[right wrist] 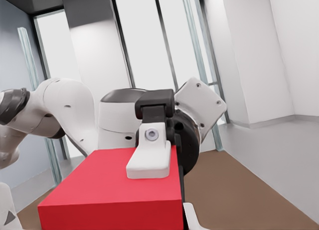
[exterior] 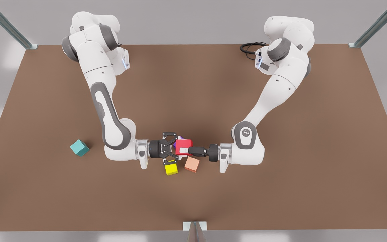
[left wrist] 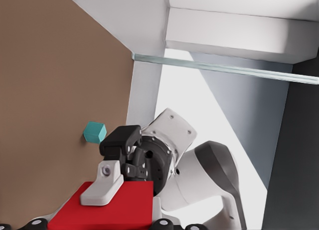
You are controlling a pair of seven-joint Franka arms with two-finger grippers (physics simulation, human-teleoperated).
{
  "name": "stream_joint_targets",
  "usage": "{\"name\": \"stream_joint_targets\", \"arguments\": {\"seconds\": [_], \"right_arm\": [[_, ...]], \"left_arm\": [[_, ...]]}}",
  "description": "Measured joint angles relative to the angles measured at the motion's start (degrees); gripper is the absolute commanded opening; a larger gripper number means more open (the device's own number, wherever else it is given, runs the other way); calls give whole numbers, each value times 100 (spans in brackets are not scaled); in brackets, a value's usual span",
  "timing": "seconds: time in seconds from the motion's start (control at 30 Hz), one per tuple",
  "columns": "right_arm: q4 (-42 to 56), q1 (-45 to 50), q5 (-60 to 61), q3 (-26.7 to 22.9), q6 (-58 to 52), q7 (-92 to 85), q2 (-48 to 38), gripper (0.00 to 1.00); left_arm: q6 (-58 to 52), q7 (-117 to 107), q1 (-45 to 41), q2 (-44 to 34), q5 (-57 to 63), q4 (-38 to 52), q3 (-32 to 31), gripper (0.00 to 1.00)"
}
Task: Pick up red wooden cube and pass to hand red wooden cube and place in blue wooden cube
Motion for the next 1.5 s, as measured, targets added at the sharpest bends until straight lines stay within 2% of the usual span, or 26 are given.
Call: {"name": "stream_joint_targets", "arguments": {"seconds": [0.07,0.1,0.33,0.43,0.57,0.63,0.67,0.73,0.8,0.83,0.87,0.9,0.93,0.97,1.03,1.1,1.27,1.5], "right_arm": [[0,-4,0,0,2,10,1,73],[-3,-7,1,0,3,14,2,73],[2,-44,-2,-8,-2,56,-6,73],[-11,-251,-181,-54,-75,67,-17,73],[-15,-1294,-1619,-66,-574,69,-20,73],[-12,-1960,-2725,-127,-965,54,-44,73],[-10,-2104,-3301,-380,-1120,58,-121,73],[-23,-2211,-4519,-678,-1358,146,-361,73],[-60,-2034,-5850,-908,-1464,344,-670,73],[-67,-1708,-6433,-1272,-1486,459,-769,73],[-67,-1277,-6915,-1790,-1484,569,-820,74],[-81,-840,-7332,-2326,-1456,679,-844,74],[-117,-469,-7703,-2792,-1410,796,-857,73],[-184,-251,-8023,-3078,-1346,910,-865,73],[-395,-7,-8496,-3457,-1151,1121,-871,73],[-611,65,-8783,-3603,-883,1307,-870,73],[-1017,46,-9014,-3629,-161,1692,-834,73],[-1527,86,-8705,-3622,479,2079,-844,73]], "left_arm": [[1,8,0,1,0,0,0,69],[-1,18,-3,1,-10,0,0,100],[-8,85,21,-28,-128,-11,0,100],[-91,99,352,-133,-110,-218,-13,100],[-496,108,1218,-492,69,-650,-57,100],[-1006,14,1822,-731,763,-609,-44,100],[-1475,-60,2055,-768,1429,-205,66,100],[-2423,-198,2333,-1078,3379,484,181,100],[-3265,-321,2363,-1791,5555,677,124,100],[-3619,-376,2349,-2057,6285,672,179,100],[-3815,-386,1849,-2787,6756,18,1103,100],[-3766,-371,1108,-3819,6863,-1249,2311,100],[-3705,-357,672,-4505,6910,-2045,3006,100],[-3683,-355,503,-4784,6925,-2370,3346,100],[-3663,-419,383,-4829,6764,-2599,3574,100],[-3642,-480,334,-4751,6580,-2654,3632,100],[-3608,-607,255,-4686,6194,-2486,3634,100],[-3598,-734,276,-4537,6094,-2480,3626,100]]}}
